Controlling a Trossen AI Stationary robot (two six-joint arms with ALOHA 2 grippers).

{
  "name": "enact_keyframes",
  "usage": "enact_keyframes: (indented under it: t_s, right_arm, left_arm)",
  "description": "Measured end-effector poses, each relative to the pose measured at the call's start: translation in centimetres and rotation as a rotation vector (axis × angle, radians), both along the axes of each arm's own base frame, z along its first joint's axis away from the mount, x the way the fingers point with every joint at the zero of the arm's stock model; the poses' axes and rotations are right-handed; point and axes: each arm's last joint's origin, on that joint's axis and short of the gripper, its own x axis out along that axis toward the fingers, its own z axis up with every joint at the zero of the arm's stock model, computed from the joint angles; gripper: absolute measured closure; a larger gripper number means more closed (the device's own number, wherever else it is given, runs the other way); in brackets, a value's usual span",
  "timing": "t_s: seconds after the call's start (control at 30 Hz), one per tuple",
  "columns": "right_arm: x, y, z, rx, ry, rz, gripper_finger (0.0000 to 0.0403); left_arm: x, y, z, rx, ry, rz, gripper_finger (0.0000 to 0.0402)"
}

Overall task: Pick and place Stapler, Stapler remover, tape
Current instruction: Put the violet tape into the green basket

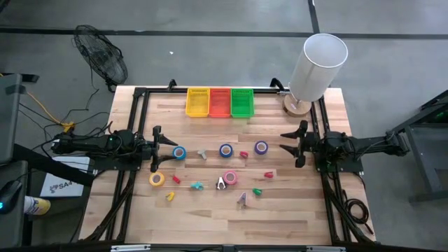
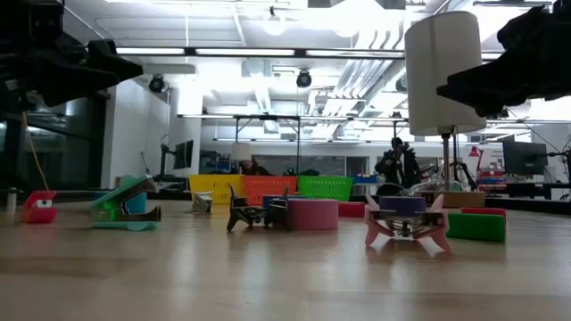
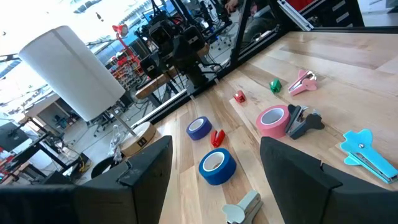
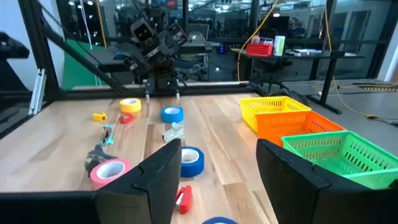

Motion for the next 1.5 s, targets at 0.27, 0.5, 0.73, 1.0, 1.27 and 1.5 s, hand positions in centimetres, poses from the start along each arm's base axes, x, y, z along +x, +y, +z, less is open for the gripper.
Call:
enact_keyframes:
  t_s: [0.27,0.5,0.73,1.0,1.27,1.5]
  right_arm:
    - [0.0,0.0,0.1,0.188,-0.049,0.005,0.0203]
    - [0.0,-0.1,0.1,0.224,-0.045,-0.02,0.0202]
    - [0.0,-0.2,0.1,0.307,-0.07,-0.07,0.0201]
    - [0.3,-0.4,-0.7,0.456,-0.029,-0.182,0.0201]
    - [1.3,-0.4,-0.7,0.58,0.109,-0.26,0.0202]
    - [2.9,-1.2,1.6,0.674,0.277,-0.41,0.0203]
  left_arm:
    - [0.0,0.0,0.0,0.0,0.0,0.0,0.0163]
    - [0.0,0.0,0.0,0.0,0.0,0.0,0.0163]
    - [0.0,0.0,0.0,0.0,0.0,0.0,0.0163]
    - [0.0,0.0,0.0,0.0,0.0,0.0,0.0163]
    - [0.0,0.0,0.0,0.0,0.0,0.0,0.0163]
    - [0.0,0.0,0.0,0.0,0.0,0.0,0.0163]
